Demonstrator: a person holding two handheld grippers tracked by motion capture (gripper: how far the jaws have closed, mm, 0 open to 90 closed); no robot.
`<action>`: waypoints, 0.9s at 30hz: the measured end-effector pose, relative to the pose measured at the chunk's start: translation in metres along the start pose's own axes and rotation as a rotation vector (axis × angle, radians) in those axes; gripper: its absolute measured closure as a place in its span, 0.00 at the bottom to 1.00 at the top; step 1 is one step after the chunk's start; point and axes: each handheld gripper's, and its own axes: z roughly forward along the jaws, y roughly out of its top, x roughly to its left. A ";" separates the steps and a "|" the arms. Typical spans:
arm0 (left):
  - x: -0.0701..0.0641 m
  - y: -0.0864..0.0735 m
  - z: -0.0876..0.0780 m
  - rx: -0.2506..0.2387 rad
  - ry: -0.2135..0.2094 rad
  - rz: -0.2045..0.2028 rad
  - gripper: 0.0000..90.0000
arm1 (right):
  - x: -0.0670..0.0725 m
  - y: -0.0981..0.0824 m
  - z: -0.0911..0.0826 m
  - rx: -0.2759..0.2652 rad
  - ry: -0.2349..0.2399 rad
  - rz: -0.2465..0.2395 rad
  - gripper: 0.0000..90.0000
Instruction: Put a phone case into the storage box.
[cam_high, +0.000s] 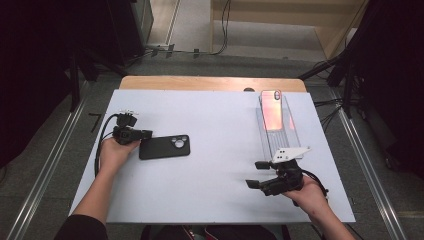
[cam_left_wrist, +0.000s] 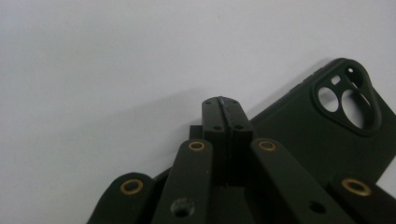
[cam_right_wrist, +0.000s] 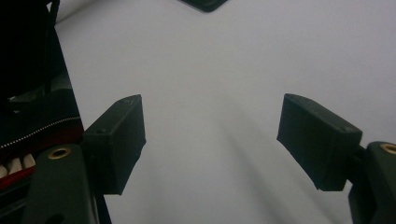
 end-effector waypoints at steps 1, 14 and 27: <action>-0.001 -0.001 -0.001 0.002 -0.001 0.000 1.00 | 0.000 0.000 0.000 -0.001 0.001 -0.001 0.24; -0.016 -0.021 -0.013 0.021 -0.044 0.009 1.00 | -0.002 0.000 0.004 -0.006 -0.012 -0.022 0.24; -0.032 -0.030 -0.023 0.007 -0.113 0.020 0.99 | -0.005 0.001 0.004 -0.001 -0.009 -0.019 0.24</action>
